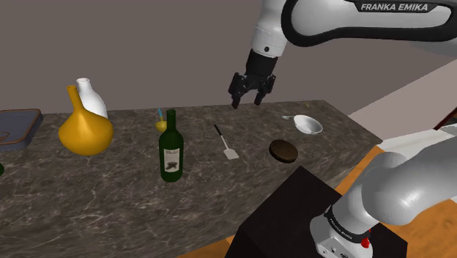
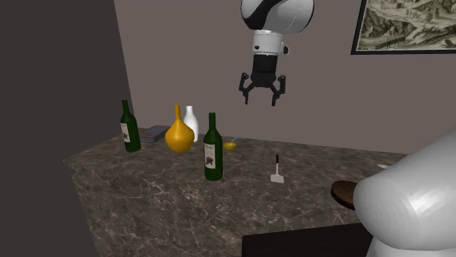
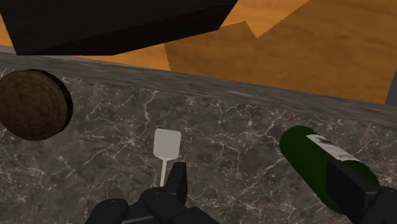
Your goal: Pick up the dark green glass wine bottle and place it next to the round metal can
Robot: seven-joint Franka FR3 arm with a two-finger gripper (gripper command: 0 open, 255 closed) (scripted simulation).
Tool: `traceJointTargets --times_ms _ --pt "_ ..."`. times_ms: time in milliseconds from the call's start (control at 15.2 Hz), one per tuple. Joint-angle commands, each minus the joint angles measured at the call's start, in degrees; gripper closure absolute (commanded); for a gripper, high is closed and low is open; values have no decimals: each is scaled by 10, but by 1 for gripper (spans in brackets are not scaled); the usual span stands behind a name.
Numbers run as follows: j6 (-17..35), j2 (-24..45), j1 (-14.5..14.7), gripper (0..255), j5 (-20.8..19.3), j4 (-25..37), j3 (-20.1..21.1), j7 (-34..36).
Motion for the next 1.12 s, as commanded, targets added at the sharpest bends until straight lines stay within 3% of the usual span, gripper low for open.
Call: traceJointTargets --times_ms 0,594,1056 --pt "18 36 2 0 -8 22 20 28" --pt "59 230 18 0 -94 177 87 160" --pt "37 404 70 0 -191 359 99 253"
